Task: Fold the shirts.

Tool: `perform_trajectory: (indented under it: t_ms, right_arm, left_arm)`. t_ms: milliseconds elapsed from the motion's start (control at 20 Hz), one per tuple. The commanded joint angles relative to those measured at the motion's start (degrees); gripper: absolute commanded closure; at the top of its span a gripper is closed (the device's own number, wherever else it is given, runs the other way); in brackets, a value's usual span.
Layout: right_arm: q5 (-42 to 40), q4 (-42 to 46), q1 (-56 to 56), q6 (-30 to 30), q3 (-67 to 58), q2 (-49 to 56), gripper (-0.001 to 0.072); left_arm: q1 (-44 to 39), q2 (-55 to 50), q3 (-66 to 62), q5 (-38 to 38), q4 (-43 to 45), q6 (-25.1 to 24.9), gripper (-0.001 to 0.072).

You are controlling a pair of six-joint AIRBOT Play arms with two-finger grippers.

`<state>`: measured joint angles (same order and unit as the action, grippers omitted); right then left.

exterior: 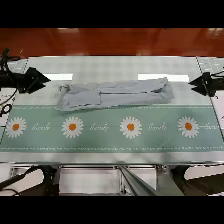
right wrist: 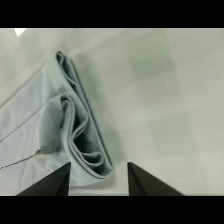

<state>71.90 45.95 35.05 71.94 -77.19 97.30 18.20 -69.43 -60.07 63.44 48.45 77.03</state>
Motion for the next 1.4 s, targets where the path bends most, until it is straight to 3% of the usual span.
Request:
perform_trajectory:
  t_ms: [0, 150, 450, 1050, 1150, 1200, 1250, 1350]
  right_arm:
    - [-0.87, -4.57, 0.66, -2.99, 5.60, 2.10, 0.0292]
    - [-1.90, -9.60, -2.38, -3.39, 5.20, 5.75, 0.0292]
    - [-1.70, -10.14, -9.66, -1.25, -1.01, 12.35, 0.0292]
    - [-6.95, -12.98, -19.69, 1.14, -7.37, 14.40, 0.0306]
    - [-6.99, -12.96, -20.48, 1.38, -7.37, 14.38, 0.0373]
    - [-6.75, -13.03, -20.50, 1.33, -7.39, 14.38, 0.0460]
    - [-6.25, -13.03, -20.57, 1.03, -7.39, 14.38, 0.0639]
    - [-4.61, -13.27, -20.33, 0.61, -7.39, 14.12, 0.0682]
  left_arm:
    - [-3.61, 13.73, 14.14, -7.45, 0.85, -1.18, 0.0205]
    - [-6.78, 16.31, 16.76, -7.50, 0.68, -0.70, 0.0205]
    - [-8.22, 16.15, 16.76, -7.98, -3.48, -0.72, 0.0205]
    - [-8.22, 16.15, 16.79, -7.98, -3.48, -0.74, 0.0205]
    - [-8.22, 16.15, 16.79, -7.98, -3.48, -0.74, 0.0205]
    - [-8.22, 16.15, 16.79, -7.98, -3.48, -0.74, 0.0205]
    - [-8.22, 16.15, 16.79, -8.00, -3.48, -0.74, 0.0205]
    - [-8.22, 16.15, 16.76, -8.02, -3.48, -0.74, 0.0205]
